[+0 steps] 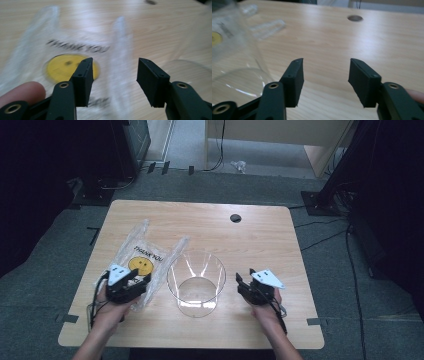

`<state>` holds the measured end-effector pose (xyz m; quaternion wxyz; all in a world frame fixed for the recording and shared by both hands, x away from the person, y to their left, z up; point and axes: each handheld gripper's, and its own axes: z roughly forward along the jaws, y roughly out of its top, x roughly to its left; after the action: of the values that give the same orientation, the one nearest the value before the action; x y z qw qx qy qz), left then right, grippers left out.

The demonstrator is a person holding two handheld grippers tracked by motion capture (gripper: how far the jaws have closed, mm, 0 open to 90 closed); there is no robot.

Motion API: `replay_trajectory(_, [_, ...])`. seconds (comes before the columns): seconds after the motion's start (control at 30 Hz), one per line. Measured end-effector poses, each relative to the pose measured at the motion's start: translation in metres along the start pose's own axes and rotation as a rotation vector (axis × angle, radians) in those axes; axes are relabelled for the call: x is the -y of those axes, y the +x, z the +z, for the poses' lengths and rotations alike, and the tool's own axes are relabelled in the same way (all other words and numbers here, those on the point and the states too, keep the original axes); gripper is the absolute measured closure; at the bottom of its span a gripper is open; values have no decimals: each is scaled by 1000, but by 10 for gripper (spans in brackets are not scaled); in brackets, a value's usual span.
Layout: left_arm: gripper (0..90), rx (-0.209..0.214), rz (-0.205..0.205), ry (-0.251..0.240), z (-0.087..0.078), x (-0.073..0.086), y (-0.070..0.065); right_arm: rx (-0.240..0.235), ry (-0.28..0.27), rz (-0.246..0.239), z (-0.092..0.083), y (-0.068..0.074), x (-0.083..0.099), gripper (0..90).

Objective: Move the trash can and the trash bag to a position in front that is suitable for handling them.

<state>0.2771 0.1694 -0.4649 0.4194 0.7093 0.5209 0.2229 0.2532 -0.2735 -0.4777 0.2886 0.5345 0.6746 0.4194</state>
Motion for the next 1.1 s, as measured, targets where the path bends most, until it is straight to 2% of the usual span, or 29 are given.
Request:
replay_trajectory(0.1, [433,-100,-10,27,0,12,26,40,41,-7,-10,-24,18,413])
replay_trajectory(0.13, [434,-119,-21,40,1,16,33,64,69,0,-16,-37,29,406])
replay_trajectory(0.17, [434,-117,-51,71,6,23,38,73,80,7,-18,-43,34,403])
replay_trajectory(0.23, [436,-112,-44,89,8,27,37,81,87,12,-20,-49,38,401])
replay_trajectory(0.3, [446,-112,-17,113,13,33,30,96,95,17,-22,-55,42,397])
replay_trajectory(0.33, [445,-135,3,135,18,36,21,106,92,21,-24,-59,45,394])
replay_trajectory(0.4, [445,-132,5,141,20,37,18,112,87,18,-24,-60,46,392])
replay_trajectory(0.47, [456,-139,27,152,24,40,12,104,101,16,-22,-61,51,384])
replay_trajectory(0.5, [456,-146,45,143,24,42,9,104,101,16,-22,-61,51,384])
replay_trajectory(0.67, [531,-138,45,138,22,44,-1,78,105,30,-21,-63,54,380])
replay_trajectory(0.7, [532,-137,44,136,21,46,-4,78,120,47,-19,-63,55,380])
replay_trajectory(0.77, [530,-138,44,132,19,49,-13,77,127,48,-19,-64,55,379])
replay_trajectory(0.8, [498,-133,46,128,18,52,-23,80,128,50,-18,-64,55,379])
replay_trajectory(0.83, [487,-133,46,128,18,52,-23,80,130,48,-18,-63,55,379])
replay_trajectory(0.87, [474,-101,35,133,18,53,-32,80,133,43,-17,-63,55,379])
replay_trajectory(0.9, [463,-101,35,133,18,53,-32,80,133,43,-17,-63,55,379])
replay_trajectory(0.97, [450,-58,37,143,17,53,-41,79,141,33,-16,-62,55,379])
replay_trajectory(1.0, [443,-1,29,143,15,51,-45,80,143,32,-16,-62,55,379])
replay_trajectory(1.07, [420,-15,32,99,9,41,-42,80,144,33,-16,-62,55,378])
replay_trajectory(1.1, [401,-15,32,99,9,41,-42,80,144,33,-16,-62,55,378])
